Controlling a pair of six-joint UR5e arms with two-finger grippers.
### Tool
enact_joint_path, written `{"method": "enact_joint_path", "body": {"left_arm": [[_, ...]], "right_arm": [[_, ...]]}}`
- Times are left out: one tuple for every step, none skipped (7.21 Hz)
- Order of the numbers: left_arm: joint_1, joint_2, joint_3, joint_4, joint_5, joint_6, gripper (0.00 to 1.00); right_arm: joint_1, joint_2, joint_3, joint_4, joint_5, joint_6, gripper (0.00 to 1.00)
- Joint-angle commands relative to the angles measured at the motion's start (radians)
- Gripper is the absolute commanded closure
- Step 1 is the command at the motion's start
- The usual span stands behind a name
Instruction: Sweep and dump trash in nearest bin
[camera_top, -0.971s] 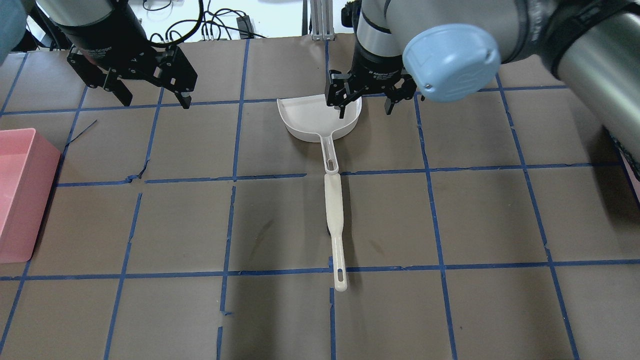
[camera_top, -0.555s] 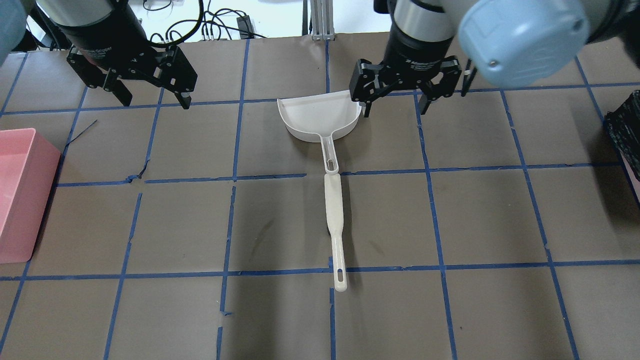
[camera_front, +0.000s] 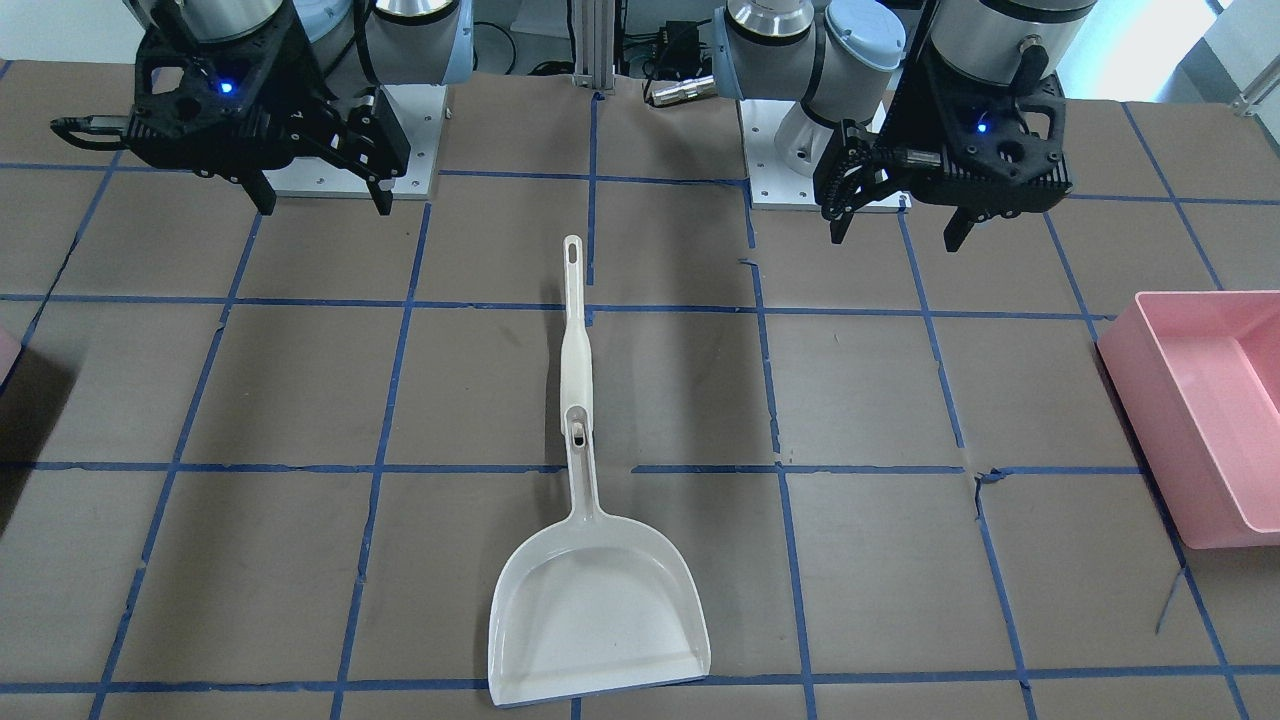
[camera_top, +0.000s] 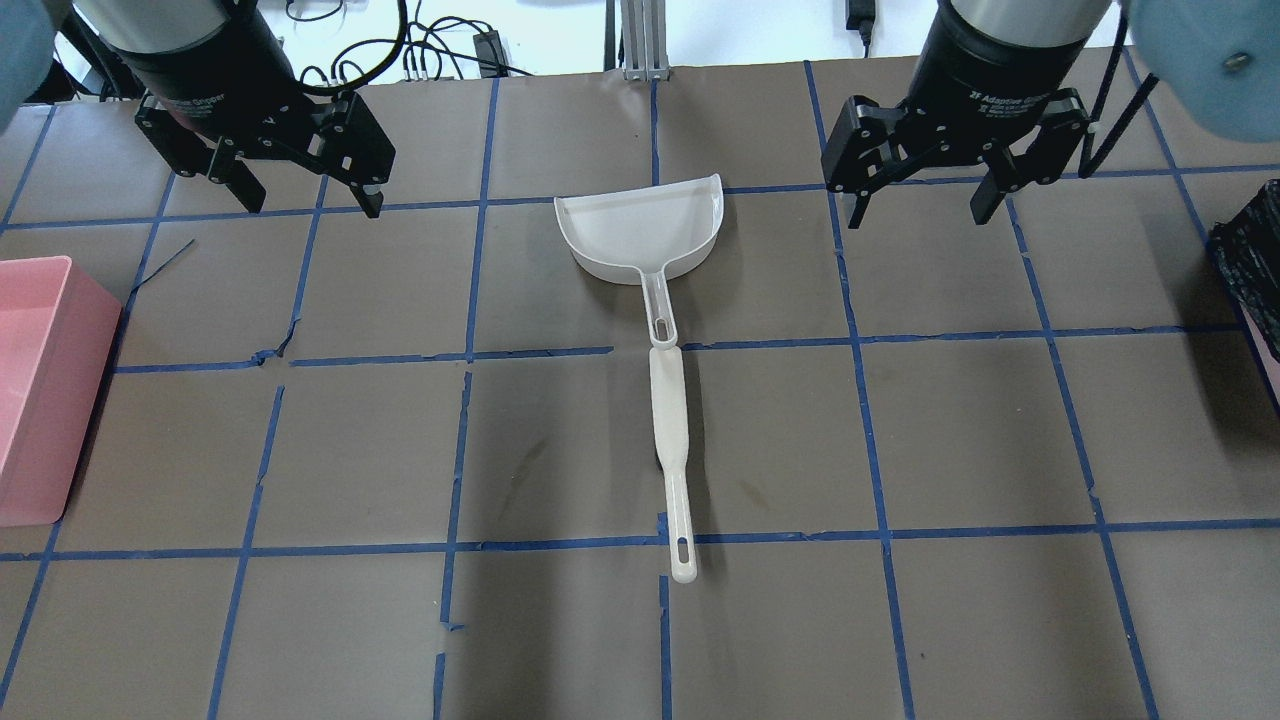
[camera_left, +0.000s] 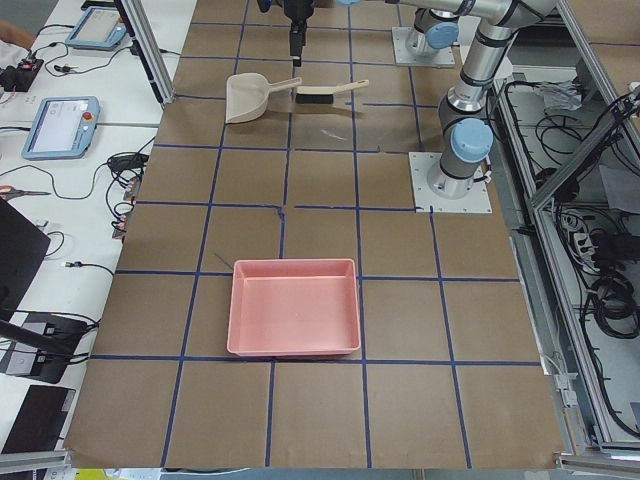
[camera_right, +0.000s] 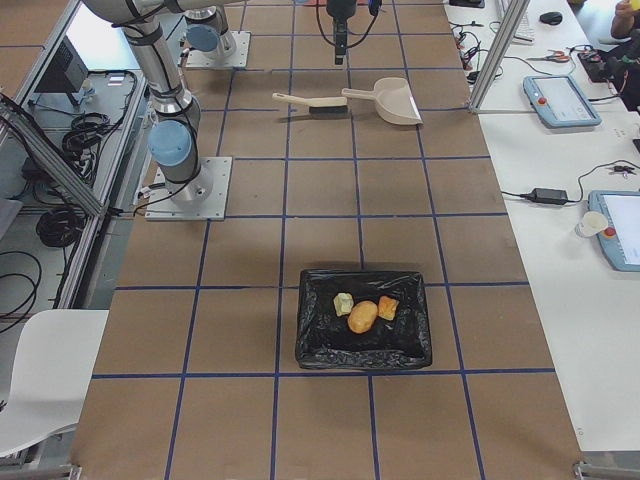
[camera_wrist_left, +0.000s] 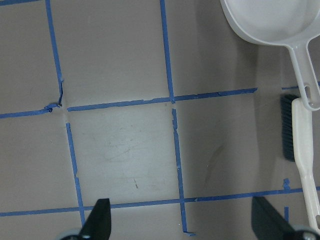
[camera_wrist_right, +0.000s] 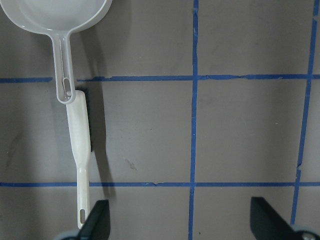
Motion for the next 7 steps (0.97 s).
{"method": "enact_joint_path", "body": {"left_arm": [[0.006,-0.004,0.013,0.005,0.004,0.007,0.0],[-0.003,-0.004,0.01,0.005,0.001,0.004,0.0],[-0.005,-0.004,-0.008,0.008,0.001,-0.002,0.0],[-0.005,-0.007,-0.004,0.023,-0.001,-0.002,0.0],[-0.005,-0.01,0.002,0.025,-0.002,-0.004,0.0],[-0.009,-0.002,-0.008,0.025,-0.002,-0.002,0.0],[-0.009,-0.013,-0.002,0.028,-0.002,-0.004,0.0]], "right_arm": [[-0.009,0.007,-0.023,-0.003,0.017,0.0,0.0],[-0.007,0.004,-0.021,-0.003,0.02,0.002,0.0],[-0.007,0.007,-0.02,-0.001,0.021,0.0,0.0],[-0.007,0.006,-0.018,0.0,0.021,0.0,0.0],[-0.007,0.004,-0.017,0.0,0.021,0.002,0.0],[-0.007,0.006,-0.017,0.002,0.021,0.003,0.0],[-0.012,0.009,-0.015,0.0,0.015,-0.004,0.0]]}}
